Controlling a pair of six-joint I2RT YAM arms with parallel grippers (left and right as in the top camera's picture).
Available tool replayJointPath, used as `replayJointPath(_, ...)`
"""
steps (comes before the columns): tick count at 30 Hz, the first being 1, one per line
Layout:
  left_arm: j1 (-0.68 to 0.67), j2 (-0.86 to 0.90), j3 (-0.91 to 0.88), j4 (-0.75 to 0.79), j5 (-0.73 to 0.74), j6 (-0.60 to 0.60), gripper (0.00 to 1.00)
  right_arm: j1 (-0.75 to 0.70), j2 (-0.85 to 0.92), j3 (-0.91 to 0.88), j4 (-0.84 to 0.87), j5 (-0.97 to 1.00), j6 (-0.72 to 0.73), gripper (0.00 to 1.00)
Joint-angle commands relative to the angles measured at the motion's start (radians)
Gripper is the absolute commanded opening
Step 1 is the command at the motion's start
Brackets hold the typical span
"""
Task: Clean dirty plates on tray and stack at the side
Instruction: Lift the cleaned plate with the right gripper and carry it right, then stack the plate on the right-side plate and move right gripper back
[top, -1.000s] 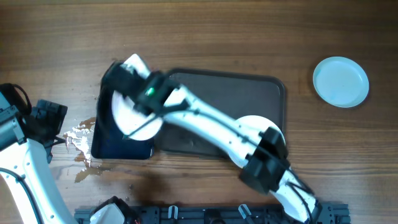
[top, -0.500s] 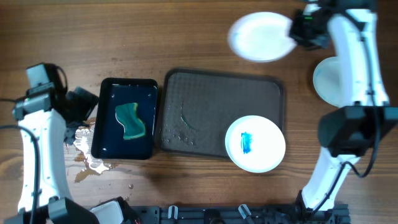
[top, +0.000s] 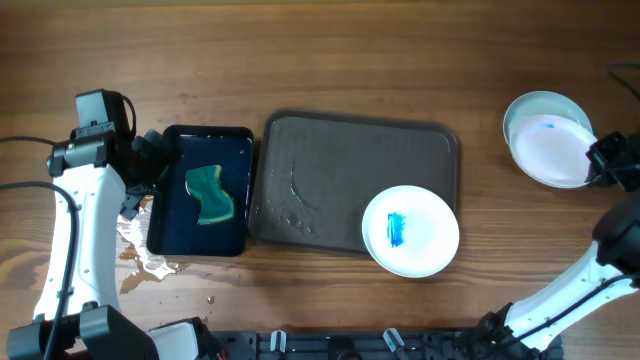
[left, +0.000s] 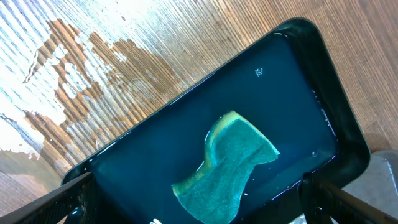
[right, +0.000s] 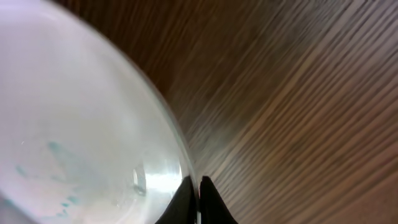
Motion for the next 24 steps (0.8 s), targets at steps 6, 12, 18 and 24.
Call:
replayJointPath(6, -0.004, 0.008, -0.008, -0.002, 0.001, -0.013, 1.0, 0.058, -0.016, -0.013, 0.096, -0.04, -0.015, 0.11)
replayJointPath(12, -0.004, 0.008, -0.008, -0.002, 0.001, -0.013, 1.0, 0.106, -0.017, -0.008, 0.127, -0.106, -0.049, 0.51)
replayJointPath(18, -0.004, 0.008, -0.008, -0.002, 0.001, -0.004, 1.0, 0.237, -0.042, 0.132, 0.08, -0.233, -0.201, 0.48)
replayJointPath(24, -0.054, 0.007, -0.008, 0.045, 0.024, 0.247, 1.0, 0.572, -0.266, 0.208, 0.117, -0.26, -0.531, 0.61)
